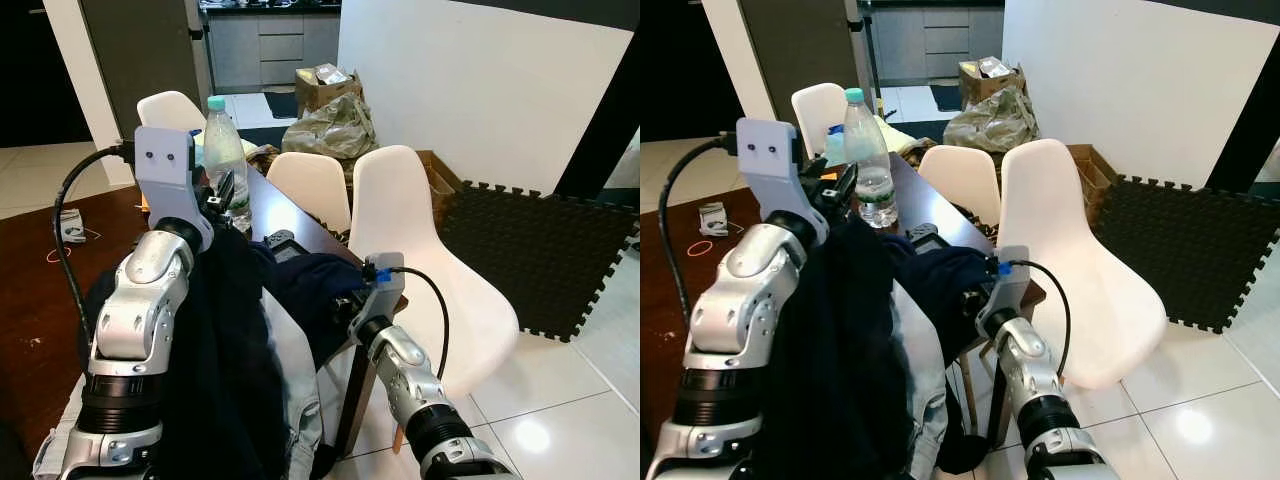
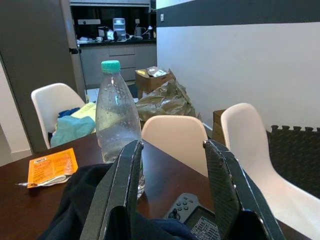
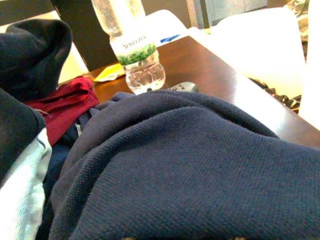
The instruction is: Hang hanger
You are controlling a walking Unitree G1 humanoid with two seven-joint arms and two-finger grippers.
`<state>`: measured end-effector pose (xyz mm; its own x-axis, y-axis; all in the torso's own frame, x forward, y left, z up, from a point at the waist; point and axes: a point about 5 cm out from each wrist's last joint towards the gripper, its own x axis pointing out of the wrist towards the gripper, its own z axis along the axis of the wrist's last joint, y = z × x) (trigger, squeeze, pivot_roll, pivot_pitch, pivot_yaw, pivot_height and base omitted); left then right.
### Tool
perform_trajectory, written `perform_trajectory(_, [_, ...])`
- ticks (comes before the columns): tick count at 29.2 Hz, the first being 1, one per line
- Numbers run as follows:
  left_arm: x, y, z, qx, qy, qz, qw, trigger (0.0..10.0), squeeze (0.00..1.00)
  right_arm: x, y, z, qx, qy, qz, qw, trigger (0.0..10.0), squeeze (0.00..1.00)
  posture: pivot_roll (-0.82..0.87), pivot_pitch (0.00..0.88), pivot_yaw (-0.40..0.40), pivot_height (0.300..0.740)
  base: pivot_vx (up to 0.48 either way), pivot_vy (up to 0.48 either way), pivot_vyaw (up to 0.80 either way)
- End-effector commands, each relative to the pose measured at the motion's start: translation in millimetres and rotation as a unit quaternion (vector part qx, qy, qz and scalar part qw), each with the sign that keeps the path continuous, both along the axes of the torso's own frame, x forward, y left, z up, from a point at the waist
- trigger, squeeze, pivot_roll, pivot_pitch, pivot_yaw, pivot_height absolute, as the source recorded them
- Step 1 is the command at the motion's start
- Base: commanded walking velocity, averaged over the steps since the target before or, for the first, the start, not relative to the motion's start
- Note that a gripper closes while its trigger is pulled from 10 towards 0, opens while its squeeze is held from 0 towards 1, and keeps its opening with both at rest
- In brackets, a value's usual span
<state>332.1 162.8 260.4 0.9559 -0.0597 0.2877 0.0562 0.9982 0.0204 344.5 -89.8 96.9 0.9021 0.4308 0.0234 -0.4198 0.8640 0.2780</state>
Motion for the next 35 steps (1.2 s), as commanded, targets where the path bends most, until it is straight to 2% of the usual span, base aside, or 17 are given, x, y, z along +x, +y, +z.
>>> perform_trajectory(1, [-0.5,-2.7,-4.1,0.003,0.012,0.002,1.0,10.0,0.0,-0.5,0.0,-0.1,0.007,0.004,-0.001,1.0,10.0,0.0,0.15,0.011,0.006,0.74,0.0,0.0,0.0])
perform_trajectory(5, [-1.9,-8.8,-6.3,0.0,0.021,-0.007,1.0,10.0,0.0,-0.7,-2.6,-1.2,0.006,0.009,-0.007,1.0,10.0,0.0,0.15,0.017,0.02,0.74,0.0,0.0,0.0])
perform_trajectory(10, [-2.6,-8.5,-6.1,0.001,0.024,-0.008,1.0,10.0,0.0,-2.5,-3.0,-2.9,0.003,0.012,-0.007,1.0,10.0,0.0,0.14,0.015,0.025,0.74,0.0,0.0,0.0])
perform_trajectory(35, [-6.9,-8.0,-11.1,-0.002,0.038,-0.007,0.999,10.0,0.0,-3.4,-6.7,-4.9,-0.011,0.022,-0.005,1.0,10.0,0.0,0.15,0.019,0.016,0.74,-0.317,0.0,0.0])
